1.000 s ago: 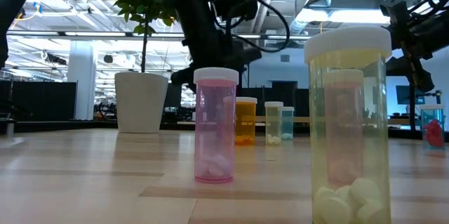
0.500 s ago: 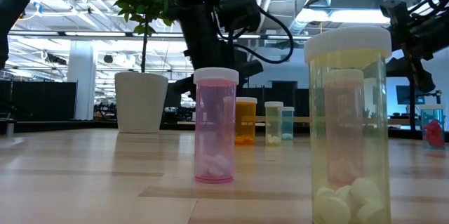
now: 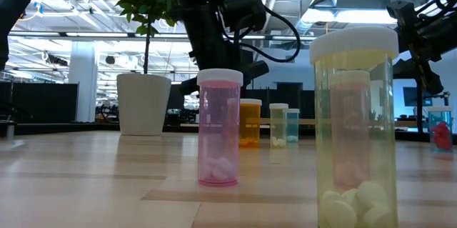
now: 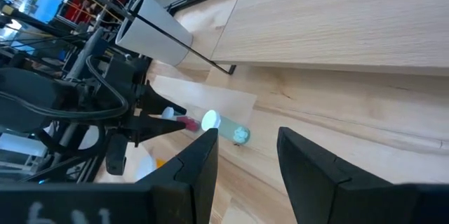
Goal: Pick and place medicine bottles onto shelf by color
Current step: Adjust the blue pill bottle
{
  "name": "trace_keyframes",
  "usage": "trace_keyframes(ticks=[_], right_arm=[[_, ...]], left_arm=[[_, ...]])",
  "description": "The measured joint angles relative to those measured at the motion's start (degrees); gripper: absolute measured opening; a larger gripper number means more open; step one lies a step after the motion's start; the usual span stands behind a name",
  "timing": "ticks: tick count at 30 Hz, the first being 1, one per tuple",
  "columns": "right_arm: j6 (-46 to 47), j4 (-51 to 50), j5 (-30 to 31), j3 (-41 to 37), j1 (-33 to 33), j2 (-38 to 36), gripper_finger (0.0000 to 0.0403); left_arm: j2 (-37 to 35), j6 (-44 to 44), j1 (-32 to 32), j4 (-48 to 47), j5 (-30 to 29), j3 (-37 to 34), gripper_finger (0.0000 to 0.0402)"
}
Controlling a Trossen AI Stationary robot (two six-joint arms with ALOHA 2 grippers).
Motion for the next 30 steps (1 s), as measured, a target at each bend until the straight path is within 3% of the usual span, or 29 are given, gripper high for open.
trace_keyframes(ticks=[15,24,30], right_arm=[[0.0,0.0,0.0,0.0,0.0,0.0,0.017],[0.0,-0.1,0.0,0.0,0.0,0.0,0.017],[0.0,-0.7,0.0,0.0,0.0,0.0,0.017]], left_arm=[[0.9,12.2,0.0,5.4,-1.6,4.3,0.0088],[6.0,13.4,0.2,1.3,-1.5,12.4,0.0089],[7.3,13.6,1.2,2.2,-0.3,12.5,0.0089]])
